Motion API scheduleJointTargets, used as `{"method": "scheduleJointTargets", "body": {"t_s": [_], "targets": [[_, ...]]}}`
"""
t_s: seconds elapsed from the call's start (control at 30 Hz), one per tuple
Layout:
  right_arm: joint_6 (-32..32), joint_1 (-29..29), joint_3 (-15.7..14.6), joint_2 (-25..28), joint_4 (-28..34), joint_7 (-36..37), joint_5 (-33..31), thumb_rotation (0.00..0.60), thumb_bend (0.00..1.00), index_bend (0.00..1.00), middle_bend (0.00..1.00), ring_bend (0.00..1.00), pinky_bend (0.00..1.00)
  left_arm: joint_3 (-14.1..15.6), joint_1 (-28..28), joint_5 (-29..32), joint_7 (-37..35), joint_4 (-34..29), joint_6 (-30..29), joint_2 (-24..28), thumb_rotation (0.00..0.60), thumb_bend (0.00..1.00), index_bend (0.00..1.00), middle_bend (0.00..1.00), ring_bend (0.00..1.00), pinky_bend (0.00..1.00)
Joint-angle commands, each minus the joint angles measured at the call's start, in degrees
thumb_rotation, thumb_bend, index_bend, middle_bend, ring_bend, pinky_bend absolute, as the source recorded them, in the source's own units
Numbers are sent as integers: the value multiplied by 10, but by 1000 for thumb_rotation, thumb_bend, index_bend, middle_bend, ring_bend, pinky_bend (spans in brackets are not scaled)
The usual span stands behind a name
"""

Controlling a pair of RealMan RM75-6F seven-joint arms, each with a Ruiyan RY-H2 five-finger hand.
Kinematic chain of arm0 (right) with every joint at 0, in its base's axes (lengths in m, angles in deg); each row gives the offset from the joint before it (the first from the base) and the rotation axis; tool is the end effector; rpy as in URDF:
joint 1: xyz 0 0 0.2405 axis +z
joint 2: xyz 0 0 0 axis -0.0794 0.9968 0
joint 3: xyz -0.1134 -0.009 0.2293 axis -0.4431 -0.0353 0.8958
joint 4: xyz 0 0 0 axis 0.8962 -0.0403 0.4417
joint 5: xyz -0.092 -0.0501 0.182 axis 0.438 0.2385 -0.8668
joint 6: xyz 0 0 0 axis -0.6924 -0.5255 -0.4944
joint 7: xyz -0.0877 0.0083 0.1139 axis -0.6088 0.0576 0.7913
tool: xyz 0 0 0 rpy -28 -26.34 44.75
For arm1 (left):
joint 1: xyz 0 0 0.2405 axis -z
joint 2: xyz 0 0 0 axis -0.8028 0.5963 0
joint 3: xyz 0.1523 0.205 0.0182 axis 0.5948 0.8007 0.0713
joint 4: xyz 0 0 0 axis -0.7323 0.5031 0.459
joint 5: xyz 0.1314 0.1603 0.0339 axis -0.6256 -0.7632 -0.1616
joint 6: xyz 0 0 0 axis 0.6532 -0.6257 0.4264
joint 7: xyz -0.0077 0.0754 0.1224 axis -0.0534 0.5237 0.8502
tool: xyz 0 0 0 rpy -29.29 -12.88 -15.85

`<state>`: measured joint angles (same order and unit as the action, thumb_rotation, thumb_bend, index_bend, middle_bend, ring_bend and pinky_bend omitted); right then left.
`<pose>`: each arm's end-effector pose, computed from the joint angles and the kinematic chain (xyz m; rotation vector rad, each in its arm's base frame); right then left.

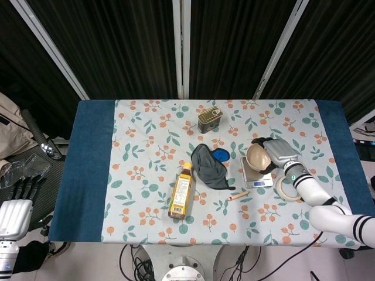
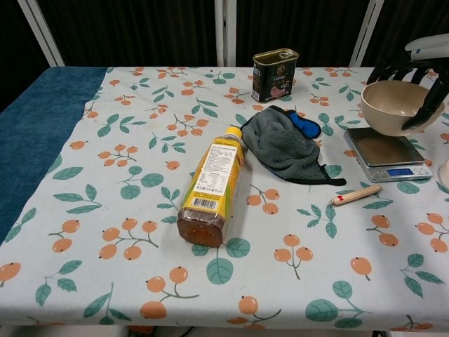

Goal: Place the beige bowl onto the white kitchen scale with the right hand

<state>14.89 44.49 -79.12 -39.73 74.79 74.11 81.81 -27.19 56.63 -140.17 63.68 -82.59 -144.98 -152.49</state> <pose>-0.2192 -0.3826 0.0841 1.7818 -1.2291 0.5672 -0.3274 0.1611 0.1439 -1.4322 -0.8952 -0.8058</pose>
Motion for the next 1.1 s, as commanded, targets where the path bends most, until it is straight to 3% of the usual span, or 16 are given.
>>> {"method": "scheduleJointTargets", "body": {"t_s": [0.03, 0.4, 0.63, 0.8, 1.1], "targets": [[-3, 6, -7, -8, -6, -10, -14, 600, 67, 226, 203, 179, 327, 0, 0, -1, -2, 1, 0, 0, 600, 123, 109, 51, 0, 45], [6, 11, -20, -6, 7, -27, -30, 600, 50, 218, 191, 175, 288, 1, 1, -4, -31, 7, 4, -1, 600, 122, 109, 50, 0, 45], [7, 9, -18, -12, 3, -19, -24, 600, 31, 86, 84, 45, 183, 1, -1, -4, -26, 19, 1, -8, 600, 123, 109, 51, 0, 45], [-2, 9, -16, -18, -1, -10, -15, 600, 26, 8, 46, 12, 130, 1, -2, -1, -27, 27, 3, -12, 600, 122, 109, 51, 0, 45], [4, 7, -14, -4, 12, -6, -8, 600, 17, 0, 0, 0, 34, 1, -3, -4, -36, 29, 0, -11, 600, 123, 108, 51, 0, 45]]}}
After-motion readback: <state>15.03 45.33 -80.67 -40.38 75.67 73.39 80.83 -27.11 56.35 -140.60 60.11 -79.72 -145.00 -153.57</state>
